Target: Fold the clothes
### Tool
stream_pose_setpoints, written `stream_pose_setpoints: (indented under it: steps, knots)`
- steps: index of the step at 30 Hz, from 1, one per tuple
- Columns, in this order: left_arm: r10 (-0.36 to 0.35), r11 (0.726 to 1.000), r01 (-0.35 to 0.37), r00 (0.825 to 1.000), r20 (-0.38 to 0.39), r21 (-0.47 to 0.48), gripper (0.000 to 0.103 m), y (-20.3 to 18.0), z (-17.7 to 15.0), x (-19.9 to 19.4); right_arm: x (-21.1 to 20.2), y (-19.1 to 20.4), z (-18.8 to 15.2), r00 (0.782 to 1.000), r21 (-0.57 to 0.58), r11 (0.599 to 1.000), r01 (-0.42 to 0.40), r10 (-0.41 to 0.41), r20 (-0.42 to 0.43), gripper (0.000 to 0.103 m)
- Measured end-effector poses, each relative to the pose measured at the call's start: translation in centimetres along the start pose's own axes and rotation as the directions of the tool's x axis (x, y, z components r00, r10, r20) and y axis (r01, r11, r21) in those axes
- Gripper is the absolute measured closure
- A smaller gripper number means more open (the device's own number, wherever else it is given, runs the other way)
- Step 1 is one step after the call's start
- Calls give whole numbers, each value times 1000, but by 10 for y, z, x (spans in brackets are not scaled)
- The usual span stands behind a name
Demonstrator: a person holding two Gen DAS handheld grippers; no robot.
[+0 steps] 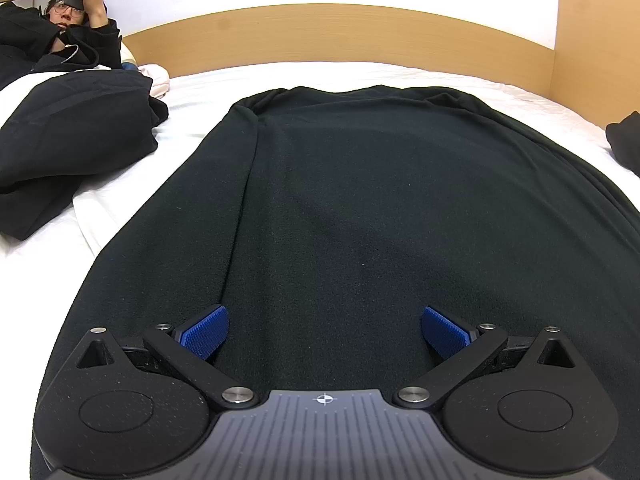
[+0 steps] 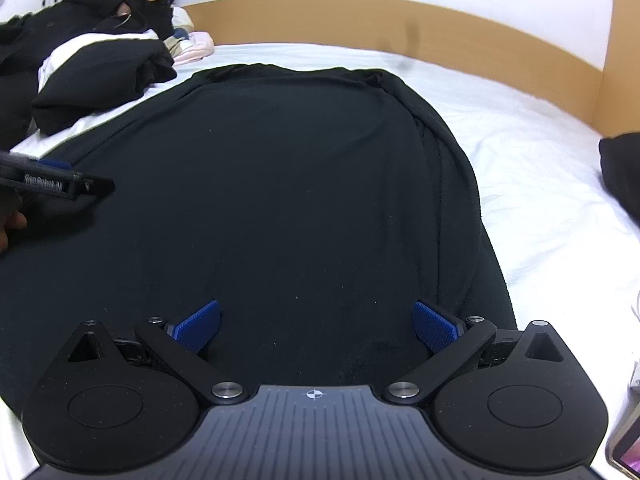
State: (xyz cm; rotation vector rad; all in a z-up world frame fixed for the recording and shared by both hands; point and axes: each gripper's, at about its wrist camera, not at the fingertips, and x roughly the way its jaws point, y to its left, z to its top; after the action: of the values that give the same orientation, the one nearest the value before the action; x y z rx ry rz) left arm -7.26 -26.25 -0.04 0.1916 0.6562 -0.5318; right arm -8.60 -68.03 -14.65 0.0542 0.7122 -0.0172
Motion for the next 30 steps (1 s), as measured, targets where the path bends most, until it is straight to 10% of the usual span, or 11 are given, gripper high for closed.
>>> stream_pose_setpoints:
  steps: [8, 17, 30]
  knots:
    - [-1, 1000, 1, 1000, 2, -1, 0, 0, 0, 0, 2, 15, 29, 980, 118, 993, 6, -29, 197, 0]
    - [-8, 1000, 8, 1000, -7, 3, 0, 1, 1, 0, 45, 36, 26, 999, -2, 1000, 30, -30, 34, 0]
    - [-72, 992, 77, 996, -49, 105, 0, 15, -29, -45, -41, 26, -45, 1000, -94, 995, -14, 15, 13, 0]
